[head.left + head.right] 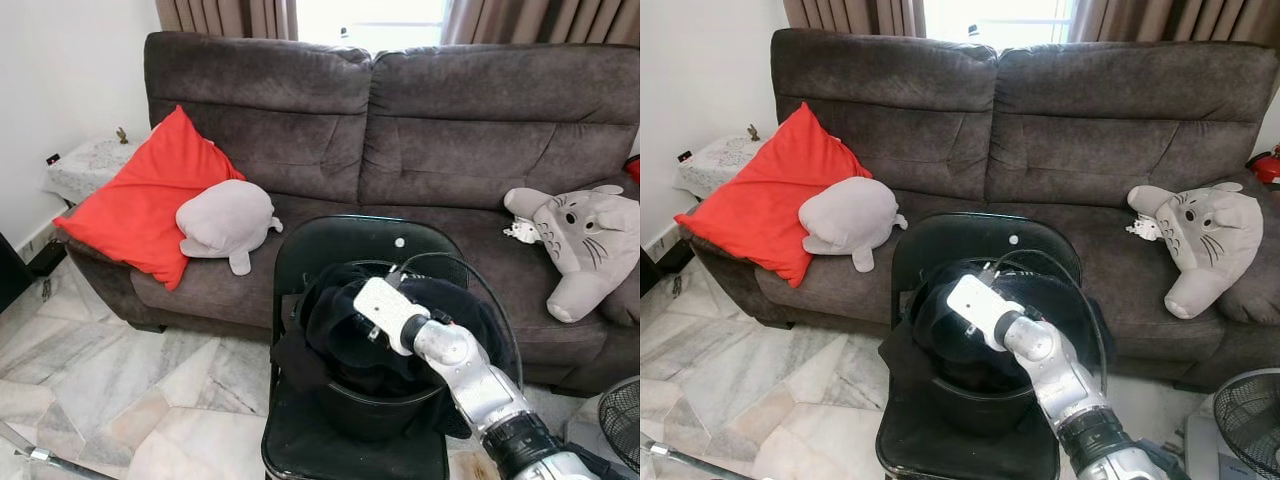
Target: Hang hanger
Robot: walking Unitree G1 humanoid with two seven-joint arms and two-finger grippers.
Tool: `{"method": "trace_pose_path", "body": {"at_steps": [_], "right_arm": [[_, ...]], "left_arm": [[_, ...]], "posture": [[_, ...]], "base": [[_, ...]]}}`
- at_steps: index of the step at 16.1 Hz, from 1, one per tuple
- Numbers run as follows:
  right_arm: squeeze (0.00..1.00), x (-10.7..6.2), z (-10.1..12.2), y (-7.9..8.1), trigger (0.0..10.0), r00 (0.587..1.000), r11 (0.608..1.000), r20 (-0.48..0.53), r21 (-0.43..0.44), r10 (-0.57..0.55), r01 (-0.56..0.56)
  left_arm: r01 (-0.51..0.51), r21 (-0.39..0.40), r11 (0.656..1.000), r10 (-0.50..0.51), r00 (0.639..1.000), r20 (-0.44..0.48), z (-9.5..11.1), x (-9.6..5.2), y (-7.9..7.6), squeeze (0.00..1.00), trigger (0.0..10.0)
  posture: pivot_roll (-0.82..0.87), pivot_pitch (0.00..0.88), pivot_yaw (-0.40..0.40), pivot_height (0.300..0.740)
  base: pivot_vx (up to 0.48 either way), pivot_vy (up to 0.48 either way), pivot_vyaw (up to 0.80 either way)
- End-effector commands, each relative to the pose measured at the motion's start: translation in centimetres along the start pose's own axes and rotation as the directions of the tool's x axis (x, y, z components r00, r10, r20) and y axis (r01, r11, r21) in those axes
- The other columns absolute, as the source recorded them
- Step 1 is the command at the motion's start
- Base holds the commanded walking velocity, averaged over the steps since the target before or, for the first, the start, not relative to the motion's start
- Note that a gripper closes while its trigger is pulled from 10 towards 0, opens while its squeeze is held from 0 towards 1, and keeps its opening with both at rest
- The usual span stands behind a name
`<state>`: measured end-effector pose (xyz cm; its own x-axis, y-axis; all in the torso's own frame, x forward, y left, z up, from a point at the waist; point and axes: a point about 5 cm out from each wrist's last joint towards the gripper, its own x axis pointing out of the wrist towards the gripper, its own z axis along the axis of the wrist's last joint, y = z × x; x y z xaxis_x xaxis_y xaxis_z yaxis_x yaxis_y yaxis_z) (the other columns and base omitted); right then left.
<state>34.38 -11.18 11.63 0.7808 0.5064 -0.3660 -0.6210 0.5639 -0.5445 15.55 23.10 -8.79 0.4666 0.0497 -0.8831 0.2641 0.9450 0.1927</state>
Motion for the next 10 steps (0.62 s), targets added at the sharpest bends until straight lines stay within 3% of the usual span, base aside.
{"method": "trace_pose_path", "body": {"at_steps": [1,2,4,6,9,10], "right_arm": [[0.0,-0.6,0.6,0.1,10.0,0.999,0.999,0.035,-0.037,0.036,-0.035],[0.0,-1.4,1.6,0.1,10.0,0.991,0.997,0.118,-0.023,0.071,-0.068],[0.0,-2.8,2.5,-0.1,10.0,0.978,0.994,0.18,0.009,0.108,-0.111],[0.0,-3.7,2.1,-0.2,10.0,0.982,0.992,0.144,-0.039,0.126,-0.121],[0.0,-4.8,1.5,-1.1,10.0,0.995,1.0,0.099,-0.031,0.007,-0.004],[0.0,-5.3,1.3,-2.0,10.0,0.99,0.992,0.075,0.009,-0.122,0.122]], "left_arm": [[-0.005,-0.002,1.0,0.005,1.0,-0.023,-0.8,-0.1,0.2,0.0,10.0],[-0.005,-0.003,1.0,0.005,1.0,-0.024,-0.8,-0.1,0.2,0.0,10.0],[-0.005,-0.004,1.0,0.005,1.0,-0.024,-0.8,-0.1,0.2,0.0,10.0],[-0.003,-0.004,1.0,0.003,1.0,-0.025,-0.8,-0.1,0.2,0.0,10.0],[-0.003,-0.006,1.0,0.003,1.0,-0.024,-0.8,-0.1,0.3,0.0,10.0],[-0.004,-0.006,1.0,0.004,1.0,-0.024,-0.8,-0.2,0.3,0.0,10.0]], "posture": [[0.05,0.0,0.054,0.74],[0.05,0.0,0.054,0.74],[0.04,0.0,0.053,0.74],[0.04,0.0,0.053,0.74],[0.04,0.001,0.05,0.74],[0.03,0.005,0.05,0.74]], "base": [[0.0,0.0,0.0],[0.0,0.0,0.0],[0.0,0.0,0.0],[0.0,0.0,0.0],[0.0,0.0,0.0],[0.0,0.0,0.0]]}}
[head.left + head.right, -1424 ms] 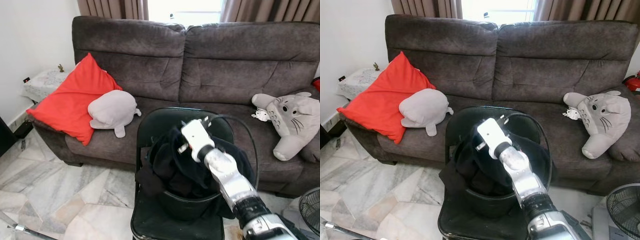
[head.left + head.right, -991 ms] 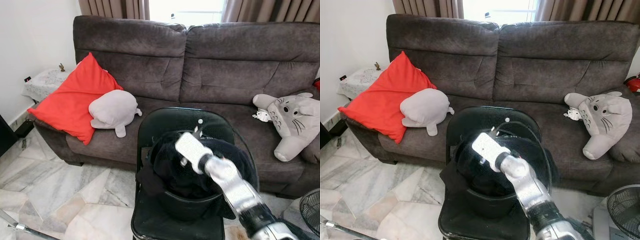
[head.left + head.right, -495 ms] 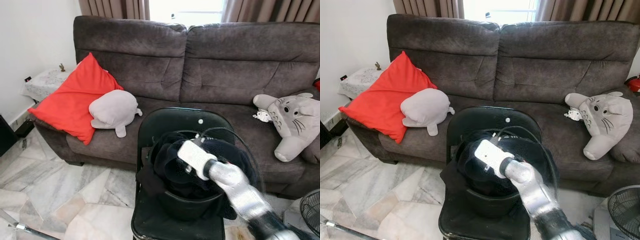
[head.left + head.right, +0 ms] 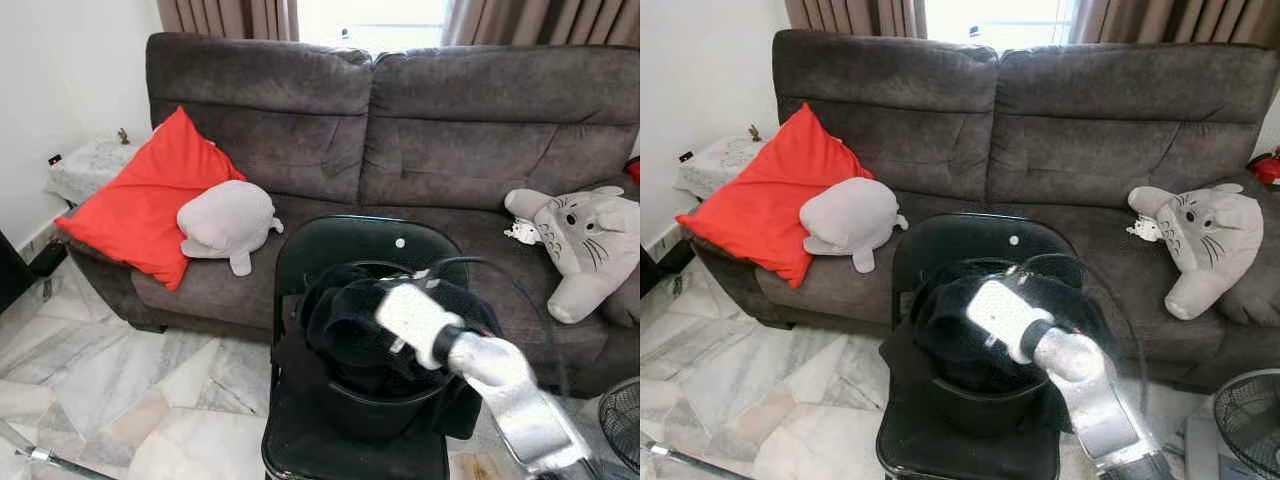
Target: Hang hanger
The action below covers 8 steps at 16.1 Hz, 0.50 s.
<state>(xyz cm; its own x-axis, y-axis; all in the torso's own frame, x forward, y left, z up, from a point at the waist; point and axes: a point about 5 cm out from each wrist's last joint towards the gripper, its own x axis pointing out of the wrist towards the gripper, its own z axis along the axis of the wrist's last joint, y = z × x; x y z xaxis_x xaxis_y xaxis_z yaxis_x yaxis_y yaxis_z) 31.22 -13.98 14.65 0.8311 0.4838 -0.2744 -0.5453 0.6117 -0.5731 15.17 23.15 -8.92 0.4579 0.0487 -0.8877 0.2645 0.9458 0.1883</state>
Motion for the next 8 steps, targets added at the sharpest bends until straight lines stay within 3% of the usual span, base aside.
{"method": "trace_pose_path", "body": {"at_steps": [1,3,6,7,8], "right_arm": [[0.0,-0.7,0.3,-1.2,10.0,0.991,0.991,-0.01,-0.016,-0.13,0.13],[0.0,-1.3,-0.3,-0.1,10.0,0.98,0.981,-0.022,-0.012,-0.196,0.196],[0.0,-1.8,-0.8,1.7,10.0,0.977,0.977,-0.047,-0.039,-0.21,0.208],[1.0,-1.9,-1.3,2.4,10.0,0.973,0.975,-0.059,-0.015,-0.222,0.221],[1.0,-2.0,-2.1,2.6,10.0,0.963,0.967,-0.089,-0.056,-0.254,0.25]], "left_arm": [[-0.009,-0.002,1.0,0.009,1.0,-0.016,-0.3,-0.1,0.4,0.0,10.0],[-0.009,0.0,1.0,0.009,1.0,-0.016,-0.3,-0.1,0.5,0.0,10.0],[-0.009,0.001,1.0,0.009,1.0,-0.016,-0.3,-0.1,0.5,0.0,10.0],[-0.009,0.001,1.0,0.009,1.0,-0.016,-0.3,-0.1,0.5,0.0,10.0],[-0.009,0.001,1.0,0.009,1.0,-0.016,-0.3,-0.1,0.5,0.0,10.0]], "posture": [[0.03,0.008,0.051,0.74],[0.03,0.009,0.053,0.74],[0.03,0.009,0.052,0.74],[0.03,0.008,0.05,0.74],[0.03,0.008,0.05,0.74]], "base": [[0.0,0.0,0.0],[0.0,0.0,0.0],[0.0,0.0,0.0],[0.0,0.0,0.0],[0.0,0.0,0.0]]}}
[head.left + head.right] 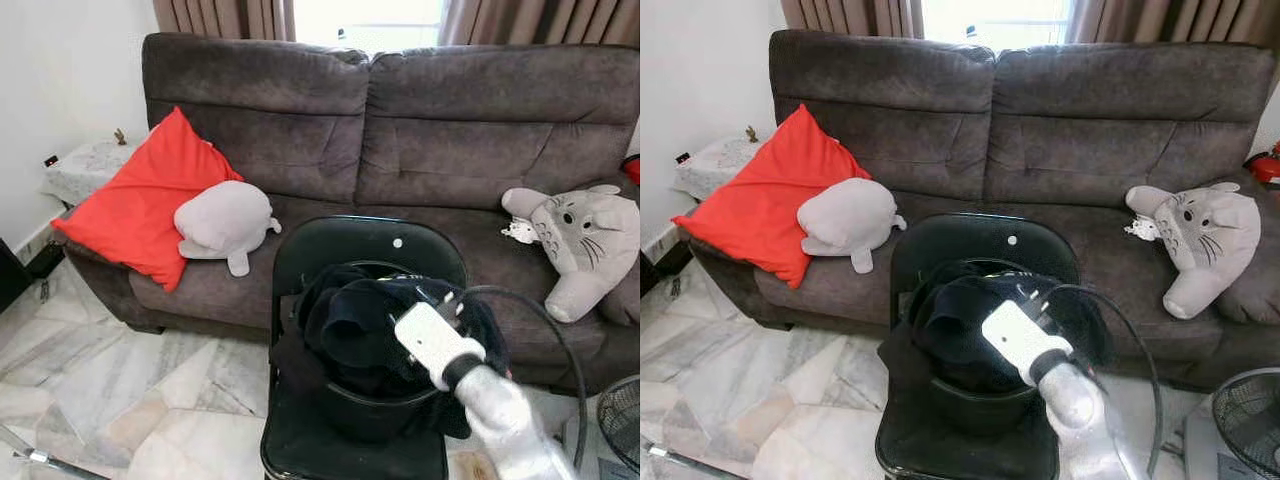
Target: Hang hanger
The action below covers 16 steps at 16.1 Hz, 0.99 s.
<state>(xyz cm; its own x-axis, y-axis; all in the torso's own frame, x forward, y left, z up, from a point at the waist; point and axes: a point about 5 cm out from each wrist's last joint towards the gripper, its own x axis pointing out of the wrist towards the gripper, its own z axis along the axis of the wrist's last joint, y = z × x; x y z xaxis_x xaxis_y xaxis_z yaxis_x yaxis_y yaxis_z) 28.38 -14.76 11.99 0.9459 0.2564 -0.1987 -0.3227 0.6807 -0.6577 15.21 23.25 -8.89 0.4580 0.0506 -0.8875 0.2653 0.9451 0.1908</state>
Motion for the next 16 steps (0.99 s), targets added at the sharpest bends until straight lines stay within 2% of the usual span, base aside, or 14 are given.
{"method": "trace_pose_path", "body": {"at_steps": [1,2,3,11,16], "right_arm": [[1.0,0.0,-0.8,0.3,10.0,0.999,0.996,-0.023,-0.078,-0.034,0.033],[0.0,0.1,-1.8,0.7,10.0,0.998,0.99,-0.047,-0.138,-0.045,0.038],[0.0,0.2,-2.1,1.0,10.0,0.998,0.995,-0.05,-0.091,-0.047,0.042],[0.0,1.0,-4.3,1.8,10.0,0.993,0.989,-0.101,-0.138,-0.057,0.043],[0.0,2.3,-4.2,1.3,10.0,0.995,0.978,-0.045,-0.192,-0.089,0.079]], "left_arm": [[-0.006,-0.001,1.0,0.006,1.0,-0.015,-0.3,-0.1,0.3,0.0,10.0],[-0.006,-0.001,1.0,0.006,1.0,-0.014,-0.2,-0.1,0.3,0.0,10.0],[-0.005,-0.001,1.0,0.005,1.0,-0.013,-0.2,-0.1,0.3,0.0,10.0],[-0.007,-0.005,1.0,0.007,1.0,-0.012,-0.2,0.0,0.3,0.0,10.0],[-0.011,-0.007,1.0,0.011,1.0,-0.009,-0.2,-0.1,0.3,0.0,10.0]], "posture": [[0.03,0.007,0.05,0.74],[0.04,0.006,0.05,0.74],[0.04,0.005,0.049,0.74],[0.04,0.008,0.046,0.74],[0.05,0.01,0.047,0.74]], "base": [[0.0,0.0,0.0],[0.0,0.0,0.0],[0.0,0.0,0.0],[0.0,0.0,0.0],[0.0,0.0,0.0]]}}
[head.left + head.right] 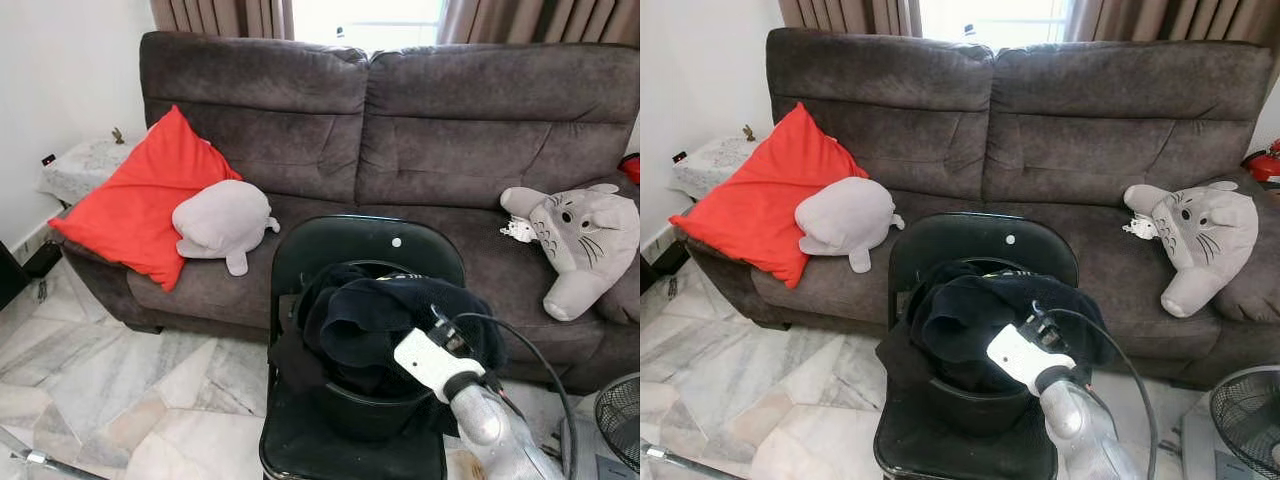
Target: Hang hanger
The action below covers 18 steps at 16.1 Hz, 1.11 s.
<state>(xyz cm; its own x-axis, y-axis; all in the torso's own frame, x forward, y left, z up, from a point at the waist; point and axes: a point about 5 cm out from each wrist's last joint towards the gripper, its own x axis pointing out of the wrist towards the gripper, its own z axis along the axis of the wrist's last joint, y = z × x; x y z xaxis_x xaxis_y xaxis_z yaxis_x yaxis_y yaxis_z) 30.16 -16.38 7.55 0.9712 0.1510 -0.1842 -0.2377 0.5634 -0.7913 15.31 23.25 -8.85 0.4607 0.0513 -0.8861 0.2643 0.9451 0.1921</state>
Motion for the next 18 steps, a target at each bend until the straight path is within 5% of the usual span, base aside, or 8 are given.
{"method": "trace_pose_path", "body": {"at_steps": [1,6,10,18], "right_arm": [[0.0,0.3,0.2,0.0,10.0,1.0,1.0,0.03,-0.016,-0.005,0.006],[0.0,0.1,0.6,0.8,10.0,0.994,0.999,0.098,-0.02,0.048,-0.046],[0.0,-0.2,-0.3,1.6,10.0,0.99,0.991,0.113,-0.109,0.09,-0.077],[0.0,0.8,-1.1,0.7,10.0,0.99,0.987,0.109,-0.141,0.093,-0.078]], "left_arm": [[-0.01,-0.007,1.0,0.01,1.0,-0.012,-0.3,-0.1,0.3,0.0,10.0],[-0.011,-0.009,1.0,0.011,1.0,-0.012,-0.3,-0.1,0.3,0.0,10.0],[-0.011,-0.007,1.0,0.01,1.0,-0.011,-0.3,-0.1,0.3,0.0,10.0],[-0.013,-0.005,1.0,0.013,1.0,-0.011,-0.3,-0.1,0.4,0.0,10.0]], "posture": [[0.05,0.01,0.047,0.74],[0.05,0.014,0.045,0.74],[0.05,0.013,0.047,0.74],[0.06,0.007,0.053,0.74]], "base": [[0.0,0.0,0.0],[0.0,0.0,0.0],[0.0,0.0,0.0],[0.0,0.0,0.0]]}}
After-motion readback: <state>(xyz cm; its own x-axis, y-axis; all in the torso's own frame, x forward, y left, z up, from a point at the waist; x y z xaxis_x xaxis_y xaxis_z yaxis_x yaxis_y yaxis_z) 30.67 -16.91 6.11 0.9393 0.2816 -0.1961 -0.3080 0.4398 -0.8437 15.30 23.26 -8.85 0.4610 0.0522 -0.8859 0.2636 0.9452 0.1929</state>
